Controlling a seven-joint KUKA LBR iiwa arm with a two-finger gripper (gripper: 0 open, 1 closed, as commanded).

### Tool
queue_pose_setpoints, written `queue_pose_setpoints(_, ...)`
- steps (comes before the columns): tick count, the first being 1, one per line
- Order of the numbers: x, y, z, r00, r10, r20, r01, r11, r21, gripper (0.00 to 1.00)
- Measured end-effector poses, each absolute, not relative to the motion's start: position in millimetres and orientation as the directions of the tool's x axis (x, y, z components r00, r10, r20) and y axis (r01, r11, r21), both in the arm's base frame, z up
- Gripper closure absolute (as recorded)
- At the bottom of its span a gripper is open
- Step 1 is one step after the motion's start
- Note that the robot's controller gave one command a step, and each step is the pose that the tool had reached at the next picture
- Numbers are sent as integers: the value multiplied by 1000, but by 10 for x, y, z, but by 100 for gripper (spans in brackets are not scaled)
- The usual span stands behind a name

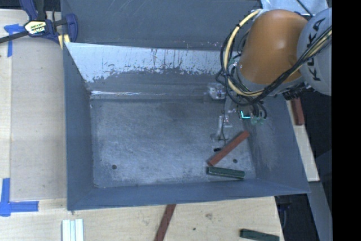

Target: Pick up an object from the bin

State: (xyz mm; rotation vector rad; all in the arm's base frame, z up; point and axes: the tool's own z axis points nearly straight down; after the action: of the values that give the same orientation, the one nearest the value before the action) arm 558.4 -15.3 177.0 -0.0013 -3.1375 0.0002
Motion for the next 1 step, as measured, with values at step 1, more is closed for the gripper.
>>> queue_pose_setpoints(1,5602,-154,1809,-1000,1,-4,1,1000,0,0)
